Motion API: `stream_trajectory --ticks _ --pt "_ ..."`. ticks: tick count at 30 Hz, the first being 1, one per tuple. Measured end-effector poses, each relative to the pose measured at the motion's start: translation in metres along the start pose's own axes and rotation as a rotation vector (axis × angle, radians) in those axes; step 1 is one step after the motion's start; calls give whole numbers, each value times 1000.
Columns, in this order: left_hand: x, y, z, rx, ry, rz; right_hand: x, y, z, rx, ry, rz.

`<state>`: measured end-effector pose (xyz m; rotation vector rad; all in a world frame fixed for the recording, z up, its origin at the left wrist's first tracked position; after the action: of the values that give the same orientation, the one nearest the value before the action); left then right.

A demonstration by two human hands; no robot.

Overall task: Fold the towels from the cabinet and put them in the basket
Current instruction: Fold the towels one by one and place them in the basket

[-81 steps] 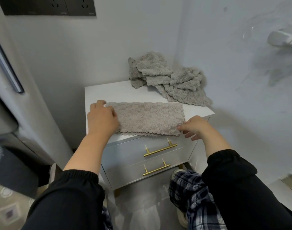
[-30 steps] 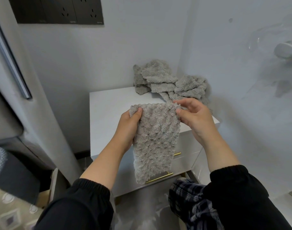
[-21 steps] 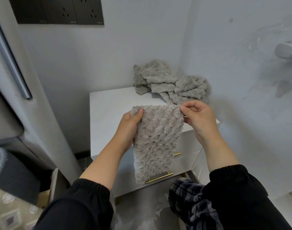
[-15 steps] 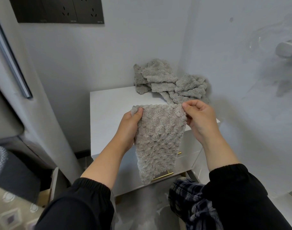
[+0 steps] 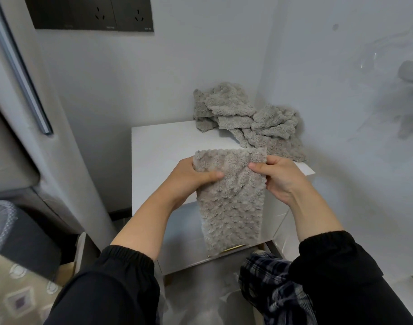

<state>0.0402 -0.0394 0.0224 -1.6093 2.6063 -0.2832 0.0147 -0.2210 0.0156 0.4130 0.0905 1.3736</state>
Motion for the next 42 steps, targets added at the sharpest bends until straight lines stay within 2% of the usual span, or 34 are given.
stream_trajectory --ticks 5,7,10,12,14,20,23,28,32,36,42 --pt "-29 -3 -8 17 -251 -92 -14 5 12 -84 259 -191" --pt "-36 -4 -11 29 -291 -85 -14 6 15 -98 317 -217" --pt "-49 -7 -17 65 -514 -83 -11 7 21 -162 421 -250" --pt "-55 -8 -20 58 -578 -87 -6 8 24 -189 491 -252" --pt "-56 -6 -18 5 -532 -85 -5 5 22 -153 464 -231" --pt "-56 -3 -5 -150 -64 -207 11 -8 7 70 168 -47" --pt "-59 -8 5 -211 92 -266 18 -19 5 106 102 -2" --pt "-71 -19 21 -272 58 -336 23 -35 -2 190 -23 -5" --pt "-80 -32 18 -185 35 -461 21 -50 7 139 -139 -64" --pt "-81 -39 14 -96 -66 -446 17 -62 12 35 5 -142" --pt "-82 -39 27 -143 -224 -363 9 -62 -1 110 164 -195"
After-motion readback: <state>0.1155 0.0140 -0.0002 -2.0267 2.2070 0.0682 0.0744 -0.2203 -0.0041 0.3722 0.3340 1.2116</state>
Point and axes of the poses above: each hand's wrist, its own y-axis away from the middle knuckle, its own x-axis out of the palm, z = x × y, the point moved 10 cm from there along -y, towards the middle knuckle, and after that the axes turned 14 degrees about x, right-handed, at the moved point
